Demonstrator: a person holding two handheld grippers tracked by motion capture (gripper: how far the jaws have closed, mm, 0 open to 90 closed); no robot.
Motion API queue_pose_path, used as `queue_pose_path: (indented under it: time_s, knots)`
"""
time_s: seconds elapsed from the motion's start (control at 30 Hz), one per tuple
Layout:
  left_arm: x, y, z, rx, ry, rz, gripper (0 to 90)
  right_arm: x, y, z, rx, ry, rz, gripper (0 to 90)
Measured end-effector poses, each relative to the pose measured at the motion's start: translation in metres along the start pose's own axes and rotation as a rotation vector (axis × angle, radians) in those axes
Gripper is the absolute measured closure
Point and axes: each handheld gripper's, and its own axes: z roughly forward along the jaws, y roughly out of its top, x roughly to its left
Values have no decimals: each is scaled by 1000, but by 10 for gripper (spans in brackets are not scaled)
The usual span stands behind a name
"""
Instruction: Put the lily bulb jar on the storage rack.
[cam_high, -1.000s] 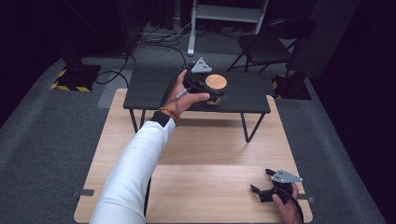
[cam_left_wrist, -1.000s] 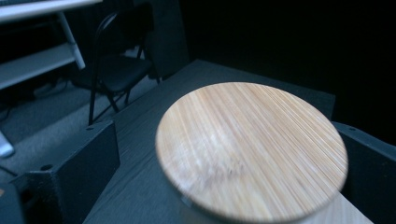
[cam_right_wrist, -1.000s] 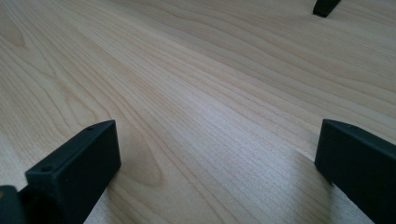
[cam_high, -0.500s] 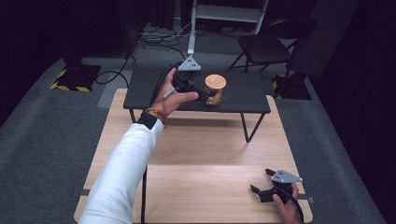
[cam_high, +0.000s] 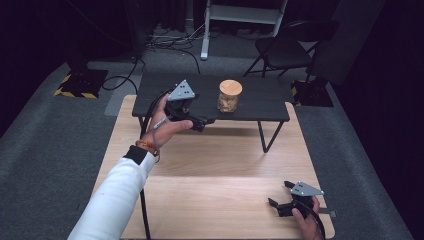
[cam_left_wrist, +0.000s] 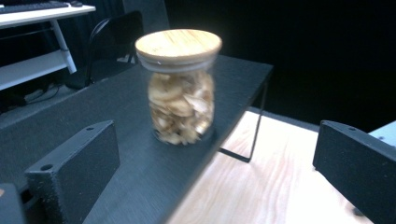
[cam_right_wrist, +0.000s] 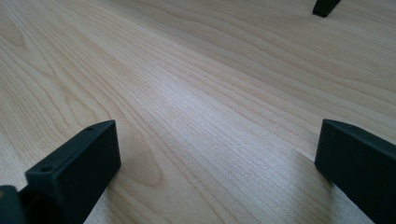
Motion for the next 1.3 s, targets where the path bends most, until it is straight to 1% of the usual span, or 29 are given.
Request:
queue_pose_path:
  time_s: [0.07, 0.13, 0.23, 0.3, 0.33, 0.37, 0.43, 0.47, 0.53, 0.57, 0.63, 0.7, 0.77, 0.83, 0.9, 0.93, 1.0, 1.07, 1.17, 1.3]
  knots:
    - [-6, -6, -5, 21, 10, 10, 4, 0, 0, 0, 0, 0, 1, 0]
    - [-12, -14, -11, 20, 26, 14, 4, 0, 0, 0, 1, 1, 0, 0]
    - [-18, -30, -20, 14, 28, 11, 4, 0, 0, 0, 1, 1, 0, 0]
    - [-24, -40, -24, 23, 41, 13, 4, 0, 0, 0, 1, 1, 0, 0]
    - [-26, -45, -25, 27, 41, 11, 4, 0, 0, 0, 1, 1, 0, 0]
    - [-28, -51, -27, 33, 46, 17, 4, 0, 0, 0, 1, 1, 0, 0]
    - [-30, -66, -30, 31, 42, -7, 4, 0, 0, 0, 1, 1, 0, 0]
    - [-34, -73, -32, 36, 53, -4, 4, 0, 0, 0, 1, 1, 0, 0]
    - [-36, -88, -35, 37, 42, -17, 4, 0, 0, 0, 1, 1, 0, 0]
    - [-39, -95, -36, 40, 50, -15, 5, 0, 0, 0, 1, 1, 0, 0]
    - [-43, -109, -40, 43, 59, -25, 4, 0, 0, 0, 1, 1, 0, 0]
    - [-48, -122, -43, 53, 67, -29, 4, 0, 0, 0, 1, 1, 0, 0]
    - [-51, -132, -45, 69, 73, -22, 4, 0, 0, 0, 1, 1, 0, 0]
    - [-51, -144, -48, 70, 61, -41, 4, 0, 0, 0, 1, 1, 0, 0]
    - [-56, -154, -50, 82, 70, -40, 4, 0, 0, 0, 1, 1, 0, 0]
    - [-55, -159, -51, 85, 61, -45, 4, 0, 0, 0, 1, 1, 0, 0]
    - [-58, -168, -52, 95, 62, -44, 4, 0, 0, 0, 0, 0, -1, 0]
    - [-60, -177, -55, 99, 59, -51, 4, 0, 0, 0, 0, 0, -1, 0]
    - [-64, -189, -57, 118, 55, -45, 4, 0, 0, 0, 0, 0, -1, 0]
    - [-67, -205, -60, 138, 45, -57, 4, 0, 0, 0, 0, 0, -1, 0]
